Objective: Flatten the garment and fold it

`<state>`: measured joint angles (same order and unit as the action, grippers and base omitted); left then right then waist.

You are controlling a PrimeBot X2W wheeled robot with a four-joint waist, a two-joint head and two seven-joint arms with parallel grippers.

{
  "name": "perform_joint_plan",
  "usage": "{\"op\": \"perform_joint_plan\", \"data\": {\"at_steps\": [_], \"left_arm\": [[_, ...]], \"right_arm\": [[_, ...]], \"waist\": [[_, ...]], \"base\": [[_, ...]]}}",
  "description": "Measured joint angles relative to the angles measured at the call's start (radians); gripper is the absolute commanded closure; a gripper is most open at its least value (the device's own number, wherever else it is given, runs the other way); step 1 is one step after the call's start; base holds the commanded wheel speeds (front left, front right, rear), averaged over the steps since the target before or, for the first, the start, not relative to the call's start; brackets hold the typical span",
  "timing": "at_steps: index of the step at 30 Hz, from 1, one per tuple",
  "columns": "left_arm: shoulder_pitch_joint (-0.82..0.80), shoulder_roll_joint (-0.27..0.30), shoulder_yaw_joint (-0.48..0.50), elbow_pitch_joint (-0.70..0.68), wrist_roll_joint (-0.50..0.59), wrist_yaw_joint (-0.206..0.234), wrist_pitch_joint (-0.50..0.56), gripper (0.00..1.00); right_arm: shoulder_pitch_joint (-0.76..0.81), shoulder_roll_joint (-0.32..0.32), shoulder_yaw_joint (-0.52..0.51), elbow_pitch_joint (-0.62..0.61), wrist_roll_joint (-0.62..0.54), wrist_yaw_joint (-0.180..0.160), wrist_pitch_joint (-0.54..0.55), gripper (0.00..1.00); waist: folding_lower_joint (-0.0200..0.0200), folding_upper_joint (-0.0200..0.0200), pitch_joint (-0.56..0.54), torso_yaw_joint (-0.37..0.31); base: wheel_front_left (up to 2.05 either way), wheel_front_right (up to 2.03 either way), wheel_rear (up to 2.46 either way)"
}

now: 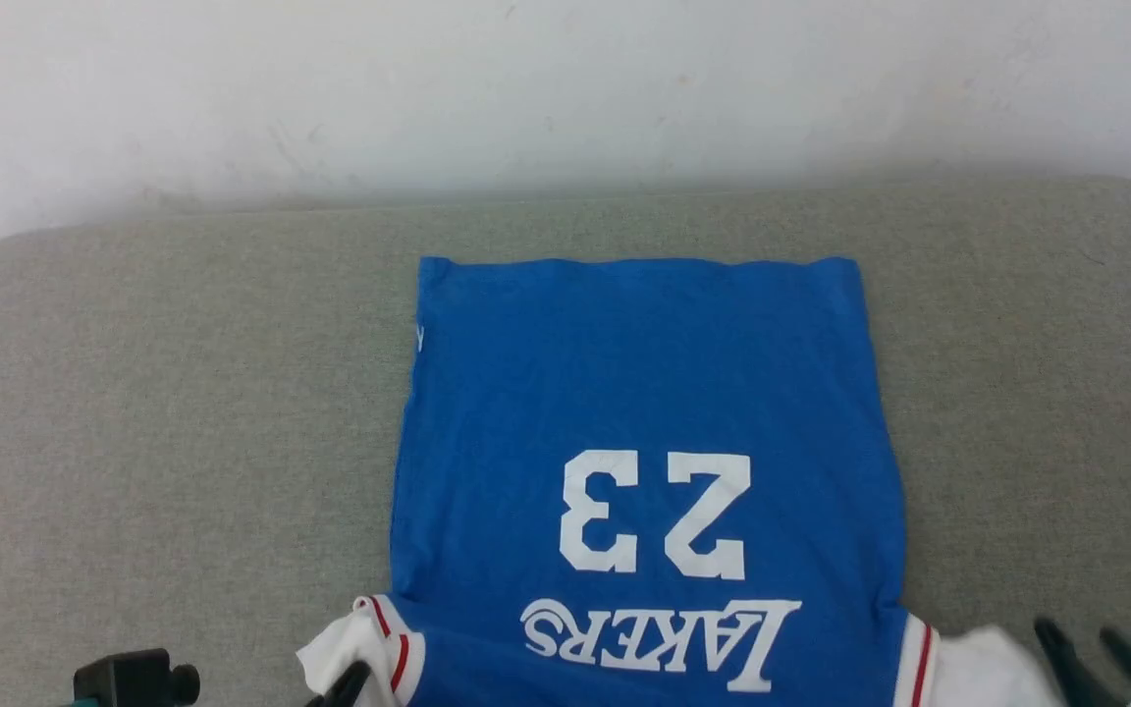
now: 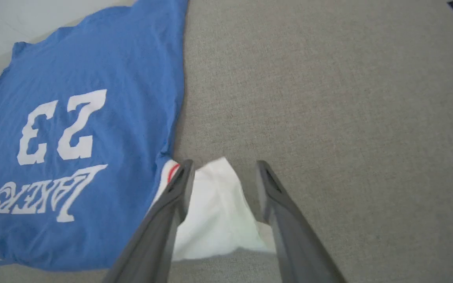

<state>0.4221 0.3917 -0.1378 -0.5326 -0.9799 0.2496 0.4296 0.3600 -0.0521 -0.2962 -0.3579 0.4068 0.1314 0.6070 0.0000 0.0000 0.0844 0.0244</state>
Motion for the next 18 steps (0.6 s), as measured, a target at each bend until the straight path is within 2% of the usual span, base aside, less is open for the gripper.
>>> {"op": "perform_joint_plan", "data": {"at_steps": [4,9,14,18], "left_arm": [[-0.016,-0.002,-0.003,-0.014,0.029,0.017,-0.01,1.0],[-0.046,-0.011,-0.001,-0.049,0.065,0.026,-0.041,1.0],[-0.107,-0.022,-0.024,-0.08,0.096,0.026,-0.054,1.0],[-0.148,-0.031,-0.055,-0.092,0.116,0.024,-0.061,1.0]], "right_arm": [[-0.124,0.001,0.01,-0.098,-0.074,0.0,0.022,0.0],[-0.391,-0.035,0.018,-0.163,-0.138,0.0,0.045,0.0],[-0.646,-0.065,0.061,-0.093,-0.189,0.0,0.074,0.0],[-0.794,-0.065,0.095,0.035,-0.215,0.0,0.098,0.0]], "waist": [[0.0,0.0,0.017,-0.005],[0.0001,0.0,0.063,-0.005],[0.0002,0.0,0.126,0.009],[0.0003,0.0,0.182,0.029]], "base": [[0.0,0.0,0.0],[0.0,0.0,0.0],[0.0,0.0,0.0],[0.0,0.0,0.0]]}}
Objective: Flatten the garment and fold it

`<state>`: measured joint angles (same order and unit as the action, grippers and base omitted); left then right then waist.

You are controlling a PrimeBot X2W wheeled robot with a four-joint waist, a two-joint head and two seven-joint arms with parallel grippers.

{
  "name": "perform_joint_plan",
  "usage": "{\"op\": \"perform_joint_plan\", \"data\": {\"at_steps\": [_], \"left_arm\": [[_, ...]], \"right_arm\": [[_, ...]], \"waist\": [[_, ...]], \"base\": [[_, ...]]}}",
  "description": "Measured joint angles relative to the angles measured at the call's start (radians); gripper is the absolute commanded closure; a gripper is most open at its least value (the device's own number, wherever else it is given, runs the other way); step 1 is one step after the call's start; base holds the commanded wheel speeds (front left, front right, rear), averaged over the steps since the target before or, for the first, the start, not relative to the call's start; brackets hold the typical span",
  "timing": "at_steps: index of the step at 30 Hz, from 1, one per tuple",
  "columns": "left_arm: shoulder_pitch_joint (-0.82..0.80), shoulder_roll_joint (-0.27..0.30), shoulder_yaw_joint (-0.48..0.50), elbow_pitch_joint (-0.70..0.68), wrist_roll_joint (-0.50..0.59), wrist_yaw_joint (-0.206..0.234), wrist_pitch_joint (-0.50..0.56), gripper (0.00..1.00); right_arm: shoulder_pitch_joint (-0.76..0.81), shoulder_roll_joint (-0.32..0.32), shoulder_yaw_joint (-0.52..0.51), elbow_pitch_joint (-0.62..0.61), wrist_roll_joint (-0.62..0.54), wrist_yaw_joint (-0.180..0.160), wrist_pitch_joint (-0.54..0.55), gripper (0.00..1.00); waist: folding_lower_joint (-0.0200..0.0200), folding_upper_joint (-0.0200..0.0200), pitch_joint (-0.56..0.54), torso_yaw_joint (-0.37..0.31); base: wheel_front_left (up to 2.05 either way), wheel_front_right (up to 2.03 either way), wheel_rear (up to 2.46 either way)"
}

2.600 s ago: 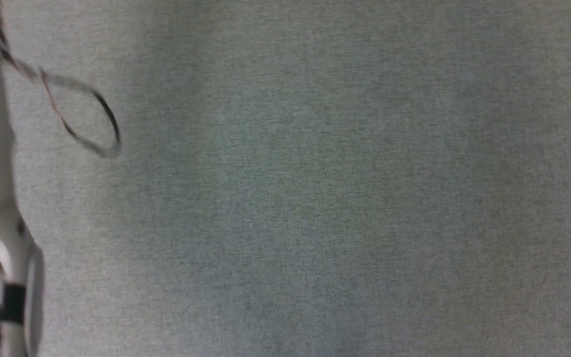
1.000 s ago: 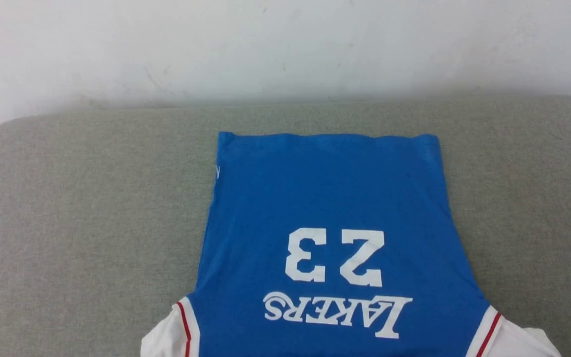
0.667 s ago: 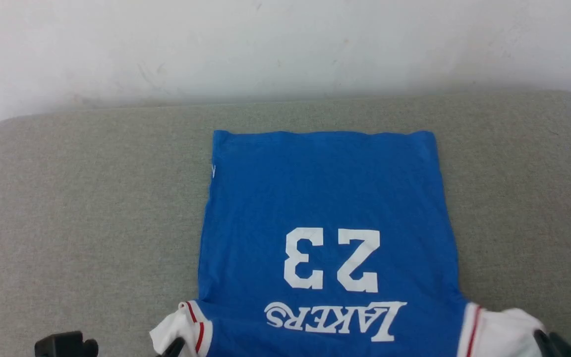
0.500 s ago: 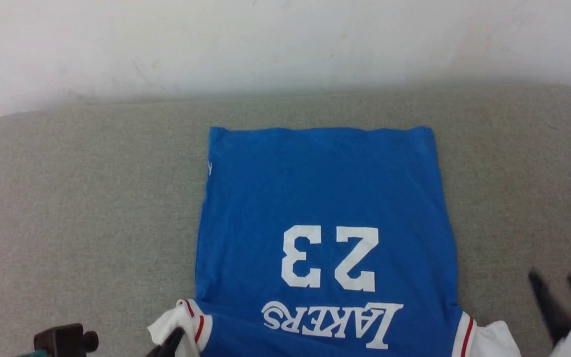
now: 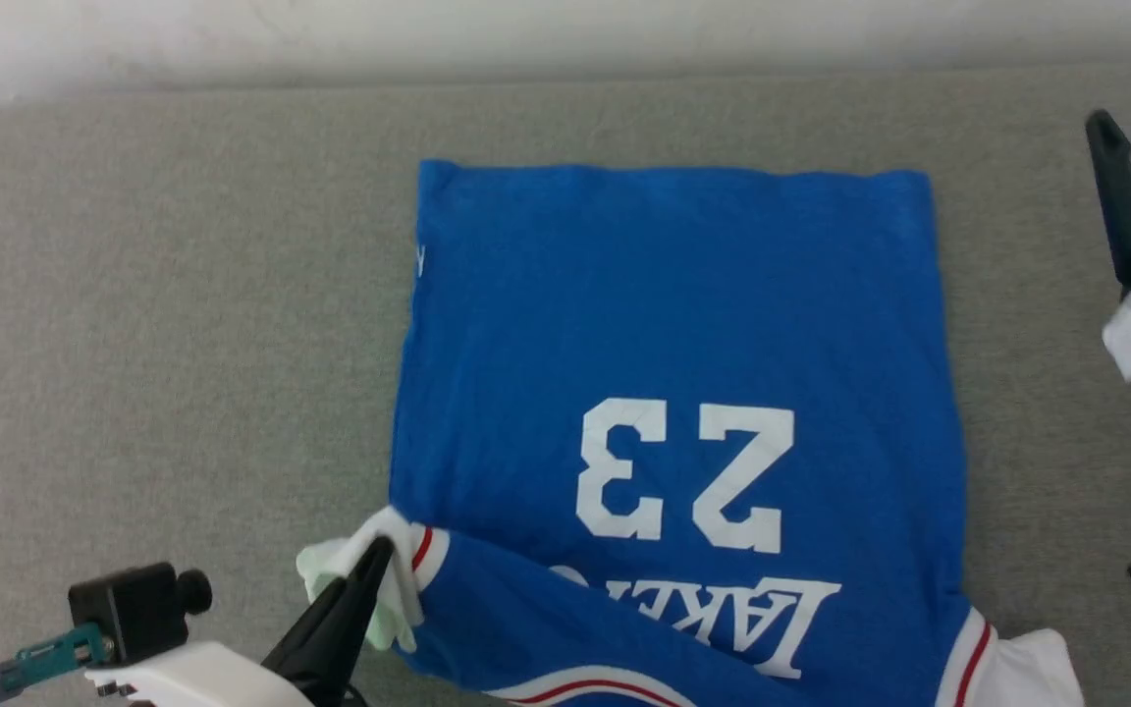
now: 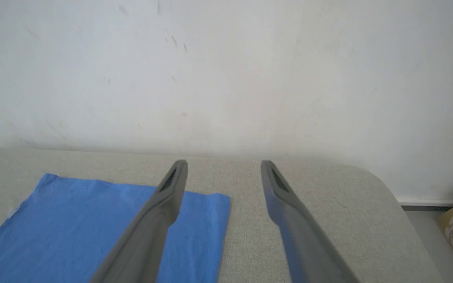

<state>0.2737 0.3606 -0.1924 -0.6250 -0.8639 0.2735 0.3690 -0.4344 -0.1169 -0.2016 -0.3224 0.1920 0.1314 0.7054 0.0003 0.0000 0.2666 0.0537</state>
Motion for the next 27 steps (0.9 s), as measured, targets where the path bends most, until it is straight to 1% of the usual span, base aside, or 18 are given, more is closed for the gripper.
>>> {"op": "perform_joint_plan", "data": {"at_steps": [2,5,7,11,17,20,23,24,25,26,27], "left_arm": [[-0.019,-0.007,-0.01,-0.004,0.008,0.0,-0.001,1.0],[-0.047,-0.009,-0.022,-0.007,0.02,-0.006,-0.002,1.0],[-0.066,-0.011,-0.032,-0.009,0.023,-0.01,-0.006,1.0],[-0.107,-0.024,-0.057,-0.003,0.023,-0.019,-0.008,1.0],[-0.137,-0.047,-0.079,0.022,0.024,-0.028,-0.013,1.0],[-0.139,-0.05,-0.082,0.034,0.024,-0.037,-0.019,1.0],[-0.143,-0.052,-0.083,0.044,0.024,-0.045,-0.023,1.0],[-0.144,-0.052,-0.083,0.046,0.024,-0.045,-0.025,1.0],[-0.145,-0.053,-0.083,0.049,0.024,-0.045,-0.026,1.0],[-0.146,-0.054,-0.083,0.052,0.024,-0.045,-0.026,1.0],[-0.148,-0.055,-0.084,0.054,0.024,-0.045,-0.026,1.0]], "right_arm": [[-0.055,0.001,-0.004,0.074,-0.024,0.0,0.017,0.0],[-0.117,-0.017,-0.016,0.183,-0.087,0.0,0.053,0.0],[-0.15,-0.045,-0.02,0.246,-0.13,0.0,0.071,0.0],[-0.196,-0.093,-0.026,0.337,-0.17,0.0,0.077,0.0],[-0.206,-0.094,-0.064,0.423,-0.191,0.0,0.077,0.0],[-0.207,-0.092,-0.052,0.449,-0.177,0.0,0.087,0.0],[-0.209,-0.085,-0.07,0.462,-0.18,0.0,0.105,0.0],[-0.216,-0.082,-0.086,0.463,-0.191,0.0,0.114,0.05],[-0.222,-0.074,-0.101,0.463,-0.202,0.0,0.127,0.54],[-0.229,-0.066,-0.111,0.462,-0.208,0.0,0.133,0.89],[-0.236,-0.057,-0.118,0.462,-0.213,0.0,0.137,1.0]], "waist": [[0.0,0.0,0.029,0.013],[0.0,0.0,0.074,0.033],[0.0,0.0,0.103,0.048],[0.0,0.0,0.158,0.082],[-0.0001,0.0,0.224,0.141],[-0.0001,0.0,0.25,0.168],[-0.0004,0.0,0.271,0.191],[-0.0005,0.0,0.276,0.196],[-0.0005,0.0,0.281,0.201],[-0.0004,0.0,0.285,0.205],[-0.0004,0.0,0.287,0.206]], "base": [[0.0,0.0,0.0],[0.0,0.0,0.0],[0.0,0.0,0.0],[0.0,0.0,0.0],[0.0,0.0,0.0],[0.0,0.0,0.0],[0.0,0.0,0.0],[0.0,0.0,0.0],[0.0,0.0,0.0],[0.0,0.0,0.0],[0.0,0.0,0.0]]}}
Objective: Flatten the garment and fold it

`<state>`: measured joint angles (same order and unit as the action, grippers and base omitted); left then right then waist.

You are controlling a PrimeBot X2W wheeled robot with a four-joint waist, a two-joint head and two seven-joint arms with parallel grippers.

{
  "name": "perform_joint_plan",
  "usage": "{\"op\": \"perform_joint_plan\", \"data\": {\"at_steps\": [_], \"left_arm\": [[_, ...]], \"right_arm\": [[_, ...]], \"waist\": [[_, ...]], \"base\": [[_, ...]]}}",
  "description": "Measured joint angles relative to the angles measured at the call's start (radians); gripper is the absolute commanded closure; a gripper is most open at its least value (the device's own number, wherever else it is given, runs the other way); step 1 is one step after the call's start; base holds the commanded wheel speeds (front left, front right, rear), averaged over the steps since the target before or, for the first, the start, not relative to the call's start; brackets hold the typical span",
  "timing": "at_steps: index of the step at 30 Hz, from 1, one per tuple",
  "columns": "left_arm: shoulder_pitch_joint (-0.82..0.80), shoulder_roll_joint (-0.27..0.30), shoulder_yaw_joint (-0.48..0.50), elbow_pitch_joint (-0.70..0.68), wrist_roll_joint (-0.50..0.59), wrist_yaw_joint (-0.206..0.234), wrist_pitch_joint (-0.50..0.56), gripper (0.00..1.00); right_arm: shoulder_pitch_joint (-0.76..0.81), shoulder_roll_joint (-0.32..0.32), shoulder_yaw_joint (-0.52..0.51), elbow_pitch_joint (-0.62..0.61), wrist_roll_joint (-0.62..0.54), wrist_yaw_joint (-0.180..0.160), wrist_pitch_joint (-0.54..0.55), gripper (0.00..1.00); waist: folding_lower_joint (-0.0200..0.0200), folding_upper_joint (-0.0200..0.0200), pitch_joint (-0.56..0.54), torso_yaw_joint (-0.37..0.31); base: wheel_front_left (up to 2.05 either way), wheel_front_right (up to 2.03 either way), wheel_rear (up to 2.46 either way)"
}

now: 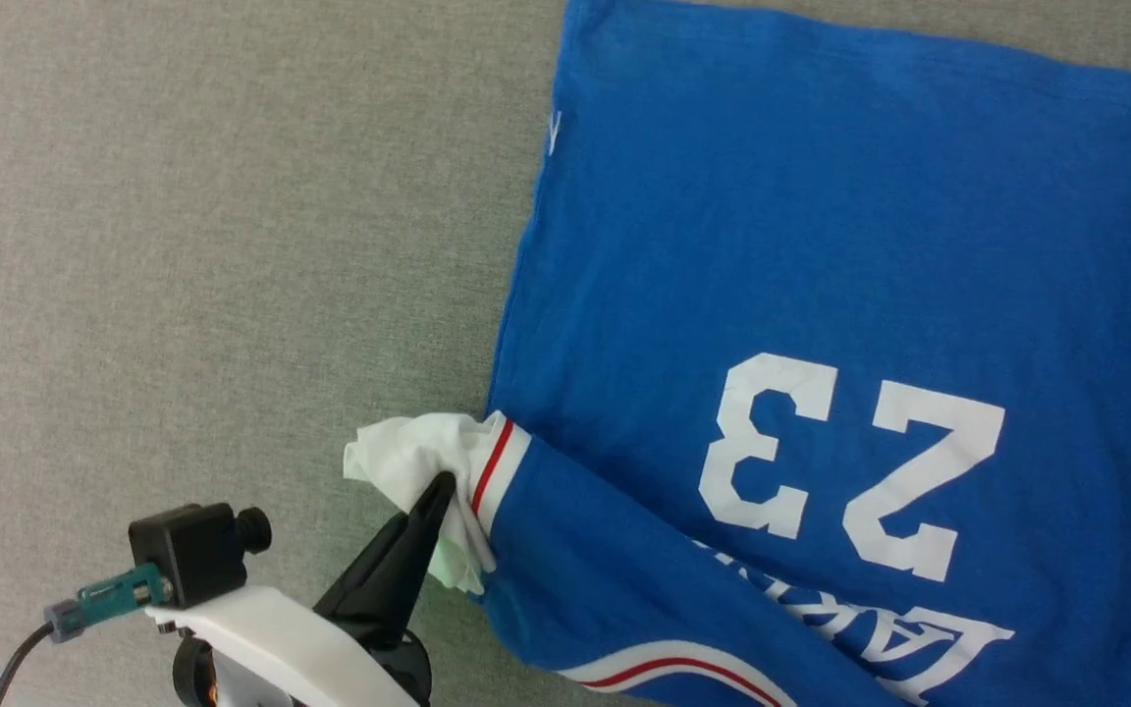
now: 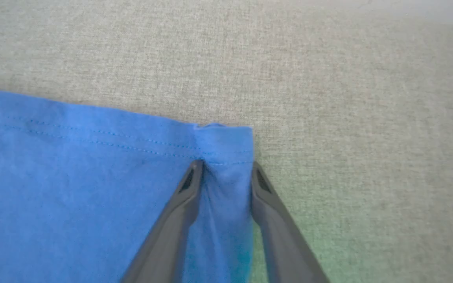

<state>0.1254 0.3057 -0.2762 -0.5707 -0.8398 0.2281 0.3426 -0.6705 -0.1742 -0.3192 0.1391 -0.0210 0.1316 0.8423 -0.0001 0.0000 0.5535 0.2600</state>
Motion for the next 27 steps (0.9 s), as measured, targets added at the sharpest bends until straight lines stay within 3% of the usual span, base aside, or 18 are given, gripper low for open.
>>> {"op": "perform_joint_plan", "data": {"at_steps": [5,12,17,22,27], "left_arm": [[-0.002,0.002,0.002,0.014,0.001,0.0,0.0,1.0],[0.007,0.009,0.017,0.023,0.002,0.008,0.0,1.0],[0.065,0.026,0.04,0.014,0.001,0.023,0.001,1.0],[0.117,0.038,0.054,-0.007,-0.005,0.043,0.007,1.0],[0.153,0.049,0.064,-0.026,-0.005,0.059,0.012,1.0]], "right_arm": [[0.001,0.023,0.009,-0.01,-0.001,0.0,-0.03,1.0],[0.099,0.061,0.022,-0.147,0.131,0.0,-0.086,1.0],[0.305,0.068,-0.017,-0.333,0.214,0.0,-0.065,1.0],[0.548,0.095,-0.126,-0.494,0.304,0.0,-0.022,1.0],[0.821,0.118,-0.197,-0.589,0.382,0.0,0.038,1.0]], "waist": [[0.0002,0.0,-0.014,-0.008],[0.0001,0.0,-0.092,-0.035],[0.0,0.0,-0.172,-0.069],[-0.0002,0.0,-0.241,-0.12],[-0.0003,0.0,-0.286,-0.184]], "base": [[0.0,0.0,0.0],[0.0,0.0,0.0],[0.0,0.0,0.0],[0.0,0.0,0.0],[0.0,0.0,0.0]]}}
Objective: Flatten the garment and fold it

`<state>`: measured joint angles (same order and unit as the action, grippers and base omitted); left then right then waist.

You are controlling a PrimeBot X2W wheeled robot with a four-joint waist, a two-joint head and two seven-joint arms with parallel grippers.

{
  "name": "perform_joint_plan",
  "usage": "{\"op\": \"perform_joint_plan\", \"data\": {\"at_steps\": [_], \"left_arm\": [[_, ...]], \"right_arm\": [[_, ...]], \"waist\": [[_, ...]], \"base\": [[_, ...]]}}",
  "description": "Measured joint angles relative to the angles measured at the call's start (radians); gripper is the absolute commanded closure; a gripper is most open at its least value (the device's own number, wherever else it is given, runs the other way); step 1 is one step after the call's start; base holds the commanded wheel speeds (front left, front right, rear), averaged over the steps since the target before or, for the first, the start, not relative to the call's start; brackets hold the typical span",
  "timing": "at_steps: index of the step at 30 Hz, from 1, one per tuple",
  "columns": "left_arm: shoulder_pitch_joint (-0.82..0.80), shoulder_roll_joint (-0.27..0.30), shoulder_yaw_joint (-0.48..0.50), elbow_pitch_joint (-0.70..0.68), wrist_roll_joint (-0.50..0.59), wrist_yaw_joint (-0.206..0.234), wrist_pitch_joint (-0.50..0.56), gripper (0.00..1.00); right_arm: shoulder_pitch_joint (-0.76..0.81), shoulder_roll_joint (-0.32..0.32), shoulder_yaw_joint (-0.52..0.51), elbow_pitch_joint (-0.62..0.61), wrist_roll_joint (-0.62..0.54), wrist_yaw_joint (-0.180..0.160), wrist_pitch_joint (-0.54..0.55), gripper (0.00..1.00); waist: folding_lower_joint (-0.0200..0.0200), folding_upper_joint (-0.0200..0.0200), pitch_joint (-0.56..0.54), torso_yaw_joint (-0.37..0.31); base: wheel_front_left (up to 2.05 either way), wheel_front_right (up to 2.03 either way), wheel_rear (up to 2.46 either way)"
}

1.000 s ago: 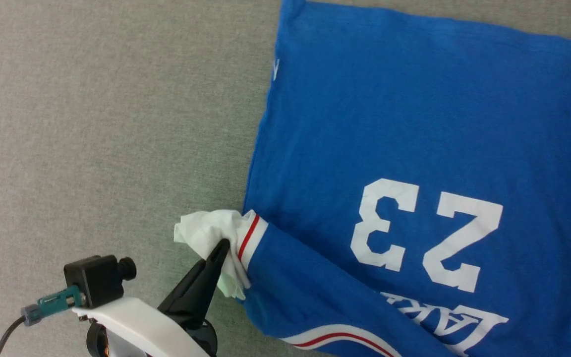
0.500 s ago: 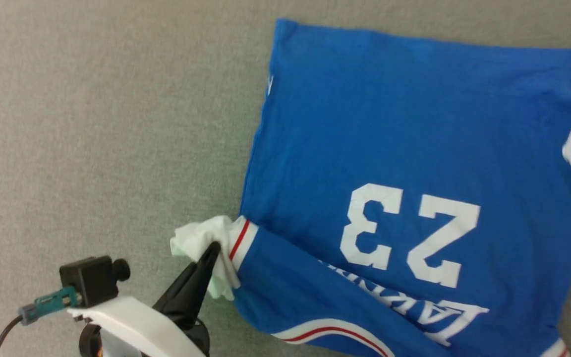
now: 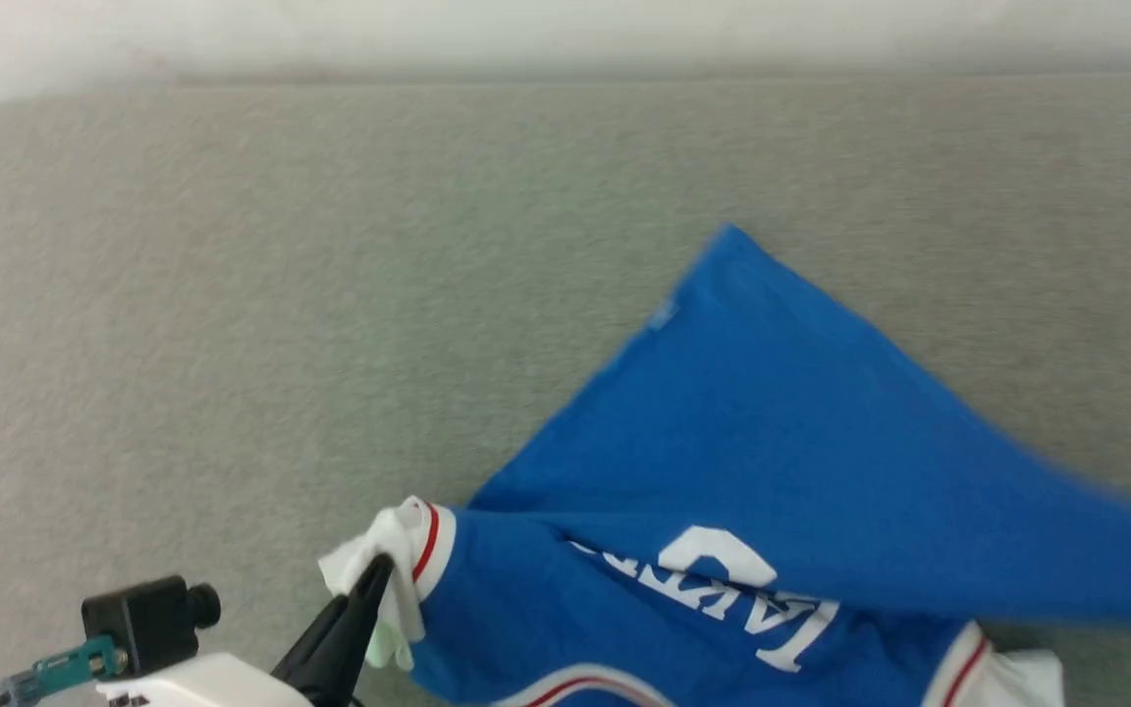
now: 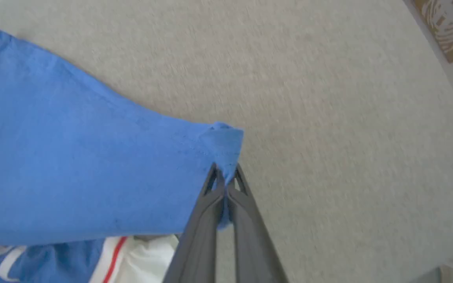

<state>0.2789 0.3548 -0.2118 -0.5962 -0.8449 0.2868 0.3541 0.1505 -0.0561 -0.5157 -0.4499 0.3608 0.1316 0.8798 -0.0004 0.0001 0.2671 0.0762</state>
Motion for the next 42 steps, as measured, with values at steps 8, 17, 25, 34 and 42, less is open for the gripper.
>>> {"op": "perform_joint_plan", "data": {"at_steps": [8,17,25,34,42], "left_arm": [[0.044,0.004,0.004,-0.012,0.0,0.023,0.007,1.0],[0.052,-0.001,-0.013,-0.003,-0.001,0.032,0.017,1.0],[0.033,-0.013,-0.045,-0.007,-0.001,0.022,0.024,1.0],[-0.074,-0.045,-0.094,0.028,-0.001,-0.023,0.015,1.0],[-0.14,-0.081,-0.139,0.075,0.0,-0.051,0.005,1.0]], "right_arm": [[0.271,0.003,0.049,0.075,-0.006,0.0,-0.104,1.0],[0.193,0.009,0.135,0.285,-0.032,0.0,-0.293,0.0],[-0.102,-0.081,0.183,-0.038,-0.109,0.0,-0.144,0.0],[-0.447,-0.173,0.406,0.12,-0.116,0.0,0.006,0.0],[-0.544,-0.216,0.542,0.352,-0.131,0.0,0.035,0.0]], "waist": [[0.0002,0.0,-0.052,-0.069],[0.0003,0.0,-0.103,-0.087],[0.0004,0.0,-0.086,-0.069],[0.0005,0.0,0.01,-0.011],[0.0007,0.0,0.098,0.06]], "base": [[0.0,0.0,0.0],[0.0,0.0,0.0],[0.0,0.0,0.0],[0.0,0.0,0.0],[0.0,0.0,0.0]]}}
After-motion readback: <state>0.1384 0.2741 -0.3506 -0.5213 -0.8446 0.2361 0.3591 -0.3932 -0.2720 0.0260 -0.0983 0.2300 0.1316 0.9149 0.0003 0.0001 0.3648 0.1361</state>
